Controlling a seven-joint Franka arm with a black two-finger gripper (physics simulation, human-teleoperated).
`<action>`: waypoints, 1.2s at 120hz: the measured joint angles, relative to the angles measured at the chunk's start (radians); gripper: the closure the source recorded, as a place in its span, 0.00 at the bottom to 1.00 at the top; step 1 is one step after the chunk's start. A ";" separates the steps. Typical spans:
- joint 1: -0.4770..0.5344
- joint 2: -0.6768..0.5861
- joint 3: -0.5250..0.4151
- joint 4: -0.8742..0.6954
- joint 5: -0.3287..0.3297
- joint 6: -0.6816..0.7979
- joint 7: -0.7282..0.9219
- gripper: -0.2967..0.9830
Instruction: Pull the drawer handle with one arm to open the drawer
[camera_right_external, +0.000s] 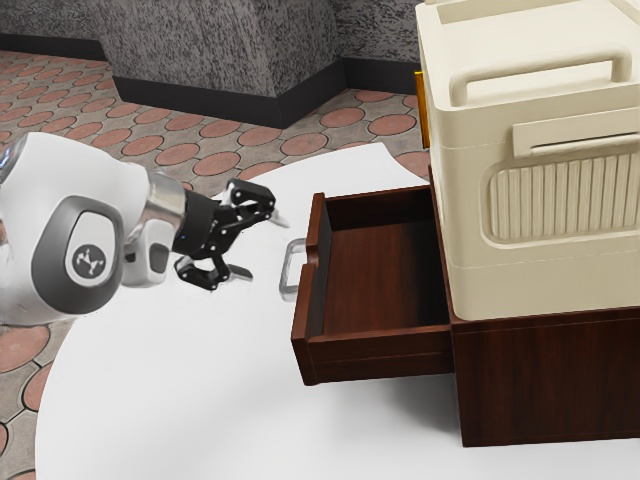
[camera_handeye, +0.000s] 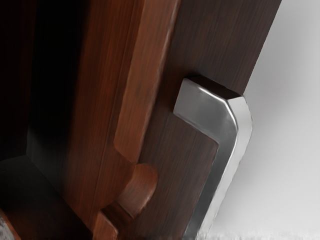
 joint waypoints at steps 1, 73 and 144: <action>-0.001 0.008 -0.003 0.016 0.008 -0.005 -0.005 0.24; -0.059 0.269 -0.078 0.570 0.410 -0.546 -0.651 0.23; -0.033 0.323 -0.079 0.766 0.453 -0.983 -1.523 0.23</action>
